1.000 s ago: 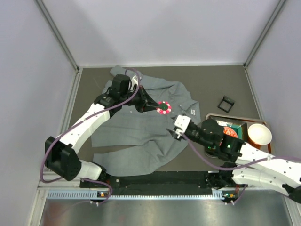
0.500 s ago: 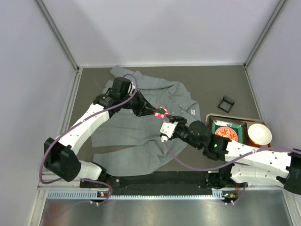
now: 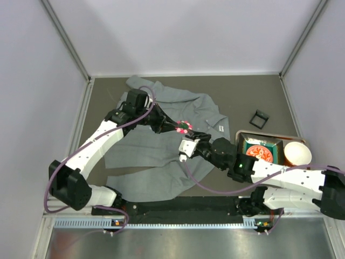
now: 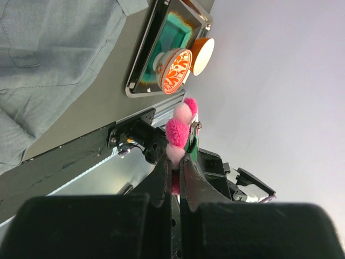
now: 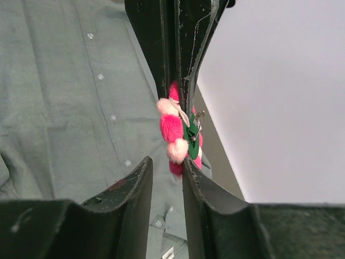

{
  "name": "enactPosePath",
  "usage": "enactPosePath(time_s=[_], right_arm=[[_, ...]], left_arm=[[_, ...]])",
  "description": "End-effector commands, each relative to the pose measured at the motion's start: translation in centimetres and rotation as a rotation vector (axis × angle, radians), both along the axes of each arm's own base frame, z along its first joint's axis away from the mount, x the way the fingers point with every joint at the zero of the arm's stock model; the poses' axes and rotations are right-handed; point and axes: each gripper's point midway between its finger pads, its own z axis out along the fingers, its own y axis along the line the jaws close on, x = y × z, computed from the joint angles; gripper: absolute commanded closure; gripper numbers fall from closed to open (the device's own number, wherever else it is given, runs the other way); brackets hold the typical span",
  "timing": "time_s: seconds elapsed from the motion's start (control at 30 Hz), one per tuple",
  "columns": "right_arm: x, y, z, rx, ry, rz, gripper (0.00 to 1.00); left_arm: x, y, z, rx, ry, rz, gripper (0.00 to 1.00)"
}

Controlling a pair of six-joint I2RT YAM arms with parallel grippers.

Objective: Remove the brooch from the garment
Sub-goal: Pass from the left arm to the right, then place the brooch in the brooch box.

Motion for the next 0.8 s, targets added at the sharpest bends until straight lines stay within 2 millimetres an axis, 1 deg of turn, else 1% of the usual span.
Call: enactPosePath(time_s=[0.0,0.07,0.13,0.2,0.23,0.27,0.37,0.4,0.43,0.47,0.5,0.53,0.57,0.6,0.63,0.67,0.7,0.73,0.77], right_arm=[[0.3,1.2,3.2,0.072,-0.062,0.006,0.76],[0.5,1.3,3.1,0.068,-0.061,-0.006,0.84],[0.5,1.4,3.3,0.085,-0.079,-0.005,0.87],[0.7,1.4,3.1,0.088,-0.087,-0.014,0.93],[0.8,1.4,3.2,0.095,-0.092,-0.019,0.97],[1.0,1.3,3.3,0.101,-0.097,-0.039,1.00],[1.1,1.2,3.7,0.129,-0.108,-0.052,1.00],[1.2,1.0,3.8,0.139,-0.099,-0.062,1.00],[1.1,0.8,3.5,0.133,-0.083,-0.068,1.00],[1.1,0.4,3.2,0.135,-0.067,-0.081,1.00],[0.8,-0.1,3.6,0.177,-0.039,-0.090,1.00],[0.8,-0.5,3.4,0.196,-0.013,-0.102,1.00],[0.7,-1.2,2.5,0.183,0.026,-0.124,1.00],[0.5,-1.7,2.6,0.248,0.089,-0.145,1.00],[0.3,-2.0,2.3,0.269,0.135,-0.153,1.00],[0.1,-2.6,1.0,0.260,0.193,-0.169,1.00],[0.3,-3.2,0.2,0.319,0.280,-0.204,1.00],[0.3,-4.0,0.0,0.358,0.336,-0.214,1.00],[0.5,-4.9,-1.1,0.382,0.400,-0.248,1.00]], left_arm=[[-1.2,-0.5,2.3,-0.076,-0.027,-0.041,1.00],[-1.2,-0.6,2.4,-0.083,-0.027,-0.042,1.00],[-1.3,-0.7,2.5,-0.089,-0.024,-0.048,1.00],[-1.3,-0.7,2.5,-0.102,-0.018,-0.048,1.00],[-1.5,-0.7,2.4,-0.107,-0.007,-0.052,1.00],[-1.6,-0.8,2.5,-0.114,-0.010,-0.054,1.00],[-1.5,-0.9,2.5,-0.121,-0.021,-0.060,1.00],[-1.3,-0.8,2.4,-0.112,-0.054,-0.068,1.00],[-1.0,-0.5,2.8,-0.098,-0.083,-0.067,1.00],[-0.1,0.2,2.7,-0.064,-0.118,-0.032,0.91],[0.5,0.7,2.9,-0.037,-0.199,-0.037,0.64],[1.2,1.2,3.7,-0.018,-0.262,-0.016,0.52],[2.4,2.4,4.3,0.019,-0.339,0.047,0.45],[3.1,3.0,4.9,0.038,-0.430,0.063,0.40],[3.9,3.3,5.0,0.042,-0.490,0.095,0.38],[4.5,4.6,6.0,0.051,-0.554,0.155,0.36],[4.8,5.1,6.2,0.069,-0.610,0.167,0.34],[5.1,5.6,5.9,0.084,-0.643,0.182,0.22],[5.1,6.1,6.3,0.103,-0.675,0.193,0.18]])
